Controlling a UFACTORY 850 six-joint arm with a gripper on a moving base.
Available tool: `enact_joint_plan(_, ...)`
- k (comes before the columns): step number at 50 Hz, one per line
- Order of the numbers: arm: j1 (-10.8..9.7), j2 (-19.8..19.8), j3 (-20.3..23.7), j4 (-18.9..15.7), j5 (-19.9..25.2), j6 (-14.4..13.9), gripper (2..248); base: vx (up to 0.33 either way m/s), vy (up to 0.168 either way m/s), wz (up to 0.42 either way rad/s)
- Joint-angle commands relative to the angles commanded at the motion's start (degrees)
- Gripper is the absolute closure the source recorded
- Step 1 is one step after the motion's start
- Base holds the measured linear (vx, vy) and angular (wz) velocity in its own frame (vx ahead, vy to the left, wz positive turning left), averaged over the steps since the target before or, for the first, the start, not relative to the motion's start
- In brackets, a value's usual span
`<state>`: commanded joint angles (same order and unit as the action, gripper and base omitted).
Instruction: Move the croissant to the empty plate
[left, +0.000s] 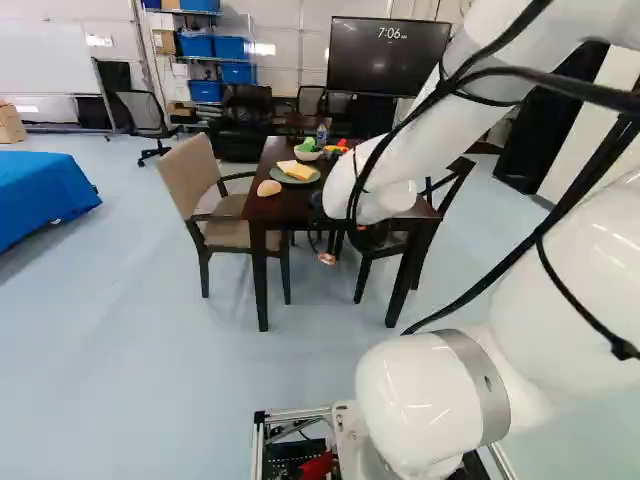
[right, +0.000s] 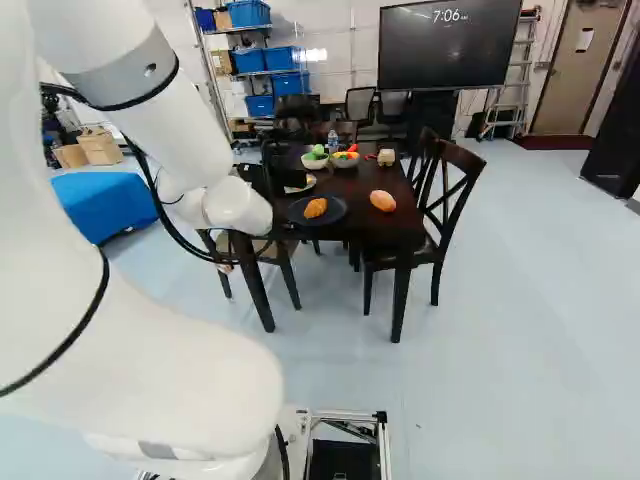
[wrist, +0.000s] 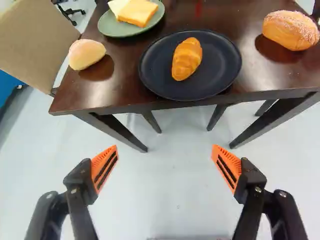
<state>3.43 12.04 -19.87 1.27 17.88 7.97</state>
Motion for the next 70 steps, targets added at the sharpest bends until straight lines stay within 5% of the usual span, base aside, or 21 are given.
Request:
enact_joint_plan(35, -1.98, 2.28, 8.57, -0.73, 18.52, -4.60, 3, 0.000, 0.000, 0.000)
enact_joint_plan(70, -3.12, 3.61, 13.55, -1.15, 29.27, -7.27, 3, 0.000, 0.000, 0.000)
